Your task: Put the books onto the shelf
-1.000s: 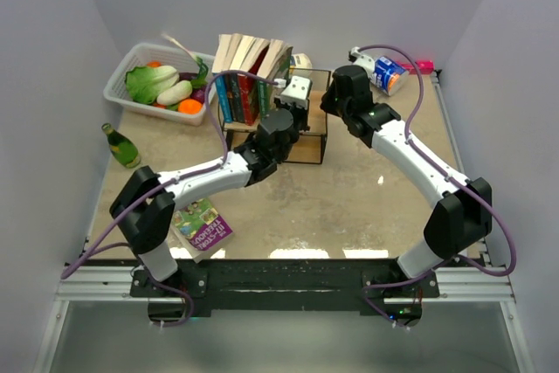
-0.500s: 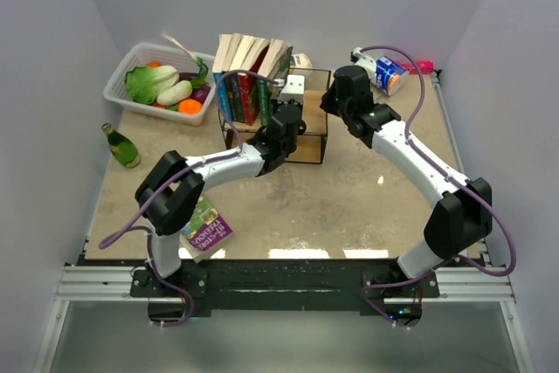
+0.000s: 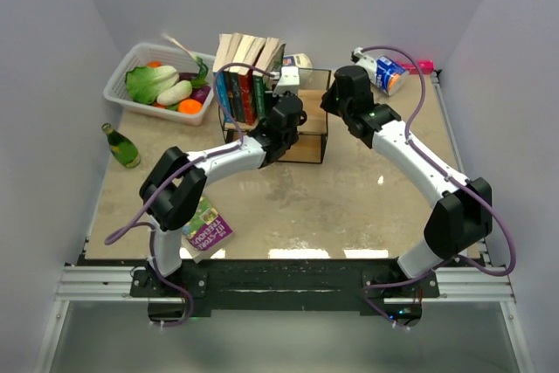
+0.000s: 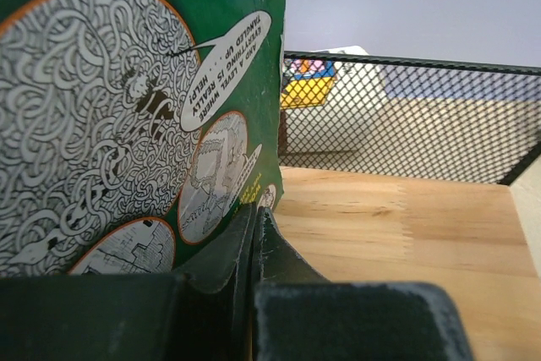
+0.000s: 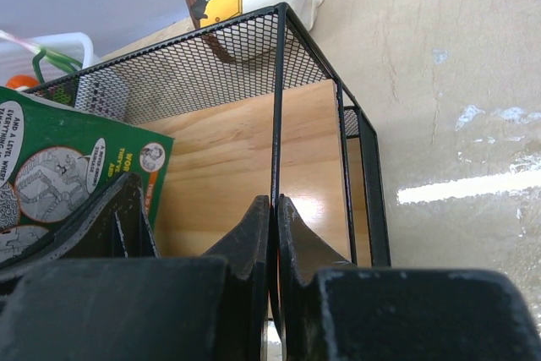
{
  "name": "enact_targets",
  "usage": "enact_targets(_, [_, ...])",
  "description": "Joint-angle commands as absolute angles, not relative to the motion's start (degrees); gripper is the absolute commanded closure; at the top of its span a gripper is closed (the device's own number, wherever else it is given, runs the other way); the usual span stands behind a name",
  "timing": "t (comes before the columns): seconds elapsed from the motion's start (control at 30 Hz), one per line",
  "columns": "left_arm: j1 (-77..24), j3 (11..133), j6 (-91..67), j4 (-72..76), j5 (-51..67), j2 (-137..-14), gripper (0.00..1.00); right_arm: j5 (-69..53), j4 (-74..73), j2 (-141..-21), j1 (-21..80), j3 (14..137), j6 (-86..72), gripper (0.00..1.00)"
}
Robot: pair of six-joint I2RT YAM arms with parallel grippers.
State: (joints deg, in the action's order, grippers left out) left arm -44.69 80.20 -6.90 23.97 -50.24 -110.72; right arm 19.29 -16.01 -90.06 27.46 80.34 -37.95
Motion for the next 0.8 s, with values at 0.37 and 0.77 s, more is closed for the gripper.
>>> enact_targets(0.37, [-42.01,83.23,-8.53,20.57,-58.7,-112.24,1.0,17.93,-16.26,-90.61,27.42,79.54,-37.44,1.0])
enact_targets(0.77, [-41.57,82.18,-8.88,19.69,-60.73,-110.57,1.0,17.75,-16.35,-90.79,27.33,79.45,-37.62,1.0])
